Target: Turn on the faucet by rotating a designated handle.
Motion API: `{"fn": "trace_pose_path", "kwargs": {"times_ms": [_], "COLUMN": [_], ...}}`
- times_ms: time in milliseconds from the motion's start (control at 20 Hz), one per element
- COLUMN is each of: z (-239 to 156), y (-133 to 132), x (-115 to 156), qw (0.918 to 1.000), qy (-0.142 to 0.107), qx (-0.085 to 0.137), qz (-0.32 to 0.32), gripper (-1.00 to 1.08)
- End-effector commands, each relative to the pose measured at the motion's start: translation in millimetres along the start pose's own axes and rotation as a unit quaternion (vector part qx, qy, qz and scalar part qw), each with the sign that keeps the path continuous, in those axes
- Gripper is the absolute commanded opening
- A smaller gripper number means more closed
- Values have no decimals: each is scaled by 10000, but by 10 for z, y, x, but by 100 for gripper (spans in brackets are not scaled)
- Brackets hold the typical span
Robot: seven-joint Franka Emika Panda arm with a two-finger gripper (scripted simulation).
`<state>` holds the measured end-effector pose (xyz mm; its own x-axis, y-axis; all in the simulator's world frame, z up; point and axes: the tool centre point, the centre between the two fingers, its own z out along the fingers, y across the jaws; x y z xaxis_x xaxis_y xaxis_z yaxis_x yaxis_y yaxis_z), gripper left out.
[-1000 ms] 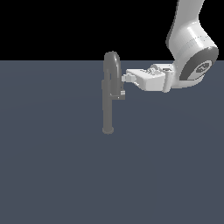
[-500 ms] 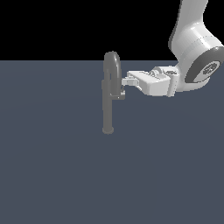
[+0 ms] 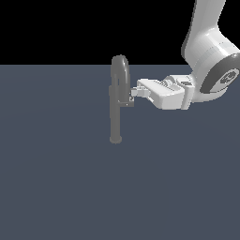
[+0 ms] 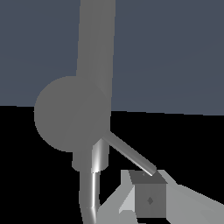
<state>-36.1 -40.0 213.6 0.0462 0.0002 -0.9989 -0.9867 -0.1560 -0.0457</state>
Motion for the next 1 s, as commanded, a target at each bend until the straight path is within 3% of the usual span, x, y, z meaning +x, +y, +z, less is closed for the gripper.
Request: {"fn": "trace_pose_path", "kwargs": {"times_ms": [0, 300, 350, 400, 850, 900, 950], "z": [-4, -2, -2, -2, -1, -1, -22], "y": [26, 170, 170, 51, 64, 64, -47], "x": [87, 523, 523, 229, 766, 766, 387], "qw": [10000, 9998, 9998, 10000, 9998, 9998, 9999], "qy": [-1, -34, -34, -14, -33, -33, -34], "qx": [9, 25, 25, -20, 23, 23, -39], "qz": [40, 219, 219, -26, 209, 209, -102], "gripper": [-100, -100, -100, -100, -100, -100, -100]}}
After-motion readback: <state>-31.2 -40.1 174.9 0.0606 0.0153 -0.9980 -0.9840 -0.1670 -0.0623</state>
